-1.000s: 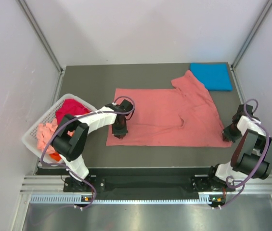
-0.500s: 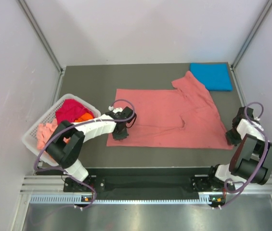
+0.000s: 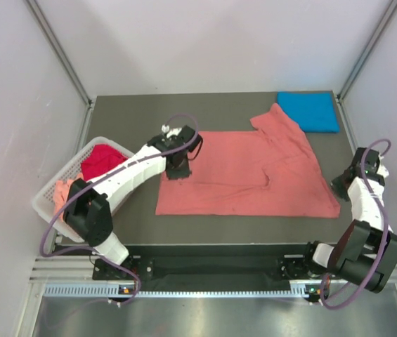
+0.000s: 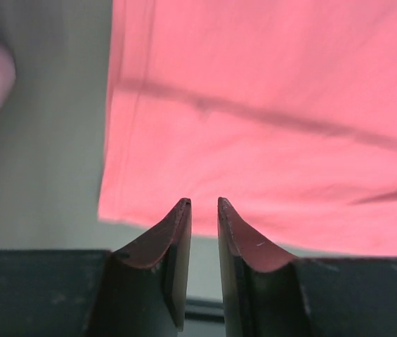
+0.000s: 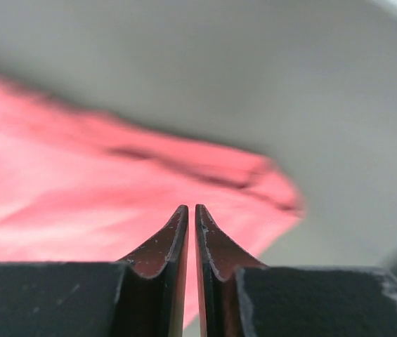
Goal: Fold and stack the t-shirts
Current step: Fold the tshirt
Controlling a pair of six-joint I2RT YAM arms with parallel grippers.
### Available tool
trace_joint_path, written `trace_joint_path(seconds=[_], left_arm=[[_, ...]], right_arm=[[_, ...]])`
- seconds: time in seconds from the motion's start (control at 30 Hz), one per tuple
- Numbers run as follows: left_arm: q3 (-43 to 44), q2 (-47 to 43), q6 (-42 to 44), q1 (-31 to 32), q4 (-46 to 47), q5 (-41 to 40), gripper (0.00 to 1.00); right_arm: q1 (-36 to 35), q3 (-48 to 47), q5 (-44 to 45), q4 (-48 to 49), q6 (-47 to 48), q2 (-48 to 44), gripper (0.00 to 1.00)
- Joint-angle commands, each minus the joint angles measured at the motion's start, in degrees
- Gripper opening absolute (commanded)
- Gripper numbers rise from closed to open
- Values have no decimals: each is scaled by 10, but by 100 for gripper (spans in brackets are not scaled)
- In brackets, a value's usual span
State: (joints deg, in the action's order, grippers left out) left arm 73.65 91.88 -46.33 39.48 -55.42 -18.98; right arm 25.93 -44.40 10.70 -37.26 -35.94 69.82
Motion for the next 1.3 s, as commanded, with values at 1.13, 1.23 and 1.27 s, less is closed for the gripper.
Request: trace_joint_path(seconds=[1.13, 1.23, 1.27], left_arm=[[-207, 40, 66, -81, 74, 85, 25], [-233, 50, 40, -81, 66, 65, 3], [-239, 49, 36, -80, 67, 69, 0]], right_arm=[[-22, -28, -114, 7, 19, 6, 23], [-8, -35, -89, -30, 11, 1, 28], [-1, -37, -75, -35, 6, -4, 29]])
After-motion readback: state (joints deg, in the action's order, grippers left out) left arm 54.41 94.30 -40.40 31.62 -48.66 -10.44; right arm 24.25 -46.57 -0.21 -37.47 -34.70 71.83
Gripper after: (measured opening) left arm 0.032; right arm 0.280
